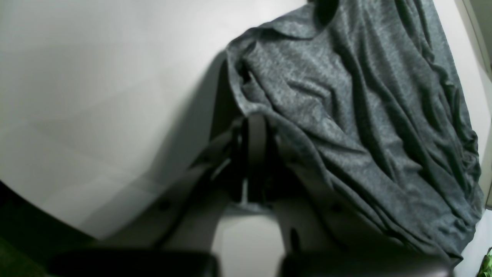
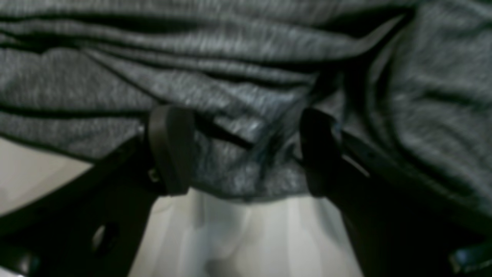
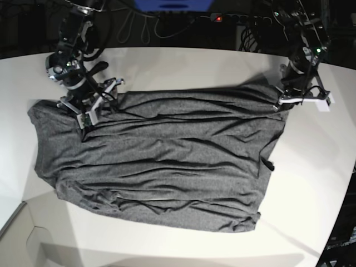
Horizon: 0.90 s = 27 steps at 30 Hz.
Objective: Layout the t-shirt on the table in an organized manner, then fold the t-shirt properly
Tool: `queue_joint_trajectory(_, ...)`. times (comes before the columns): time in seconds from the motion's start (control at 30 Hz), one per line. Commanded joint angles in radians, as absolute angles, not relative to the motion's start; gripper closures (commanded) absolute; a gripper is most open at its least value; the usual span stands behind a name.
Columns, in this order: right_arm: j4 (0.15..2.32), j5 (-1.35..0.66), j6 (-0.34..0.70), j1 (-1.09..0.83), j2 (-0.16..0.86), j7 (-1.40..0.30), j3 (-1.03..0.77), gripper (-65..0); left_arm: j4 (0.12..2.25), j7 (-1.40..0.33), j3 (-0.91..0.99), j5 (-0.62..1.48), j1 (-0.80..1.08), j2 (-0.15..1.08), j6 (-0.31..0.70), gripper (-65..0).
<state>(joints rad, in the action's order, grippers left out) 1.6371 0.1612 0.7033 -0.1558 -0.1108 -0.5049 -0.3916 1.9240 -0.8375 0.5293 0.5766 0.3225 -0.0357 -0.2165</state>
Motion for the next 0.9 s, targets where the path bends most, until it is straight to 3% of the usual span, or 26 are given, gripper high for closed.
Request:
queue_joint_trajectory(0.0, 1.649, 0.15, 0.698, -0.143, -0.105, -0.478, -0.39, -43.3, 1.939, -0.826, 0.532, 0.582, 0.317, -0.03, -0.213, 0.0)
queue_joint_trajectory(0.2, 1.649, 0.15, 0.698, -0.122, -0.105, -0.478, -0.39, -42.9, 1.939, -0.826, 0.532, 0.582, 0.312, -0.03, -0.213, 0.0)
queue_joint_trajectory(0.27, 1.649, 0.15, 0.698, -0.117, -0.105, -0.478, -0.39, -39.6, 1.939, -0.826, 0.532, 0.582, 0.312, -0.03, -0.213, 0.0)
queue_joint_trajectory(0.43, 1.649, 0.15, 0.698, -0.116, -0.105, -0.478, -0.39, -20.2, 1.939, -0.826, 0.533, 0.582, 0.312, -0.028, -0.213, 0.0)
queue_joint_trajectory(0.57, 1.652, 0.153, 0.698, -0.12, -0.105, -0.481, -0.39, 0.0, 1.942, -0.826, 0.533, 0.59, 0.311, -0.004, -0.213, 0.0)
queue_joint_trajectory(0.87, 1.811, 0.153, 0.698, -0.166, -0.074, -0.481, -0.398, 0.0, 1.966, -0.825, 0.568, 0.618, 0.289, 0.035, -0.211, 0.0)
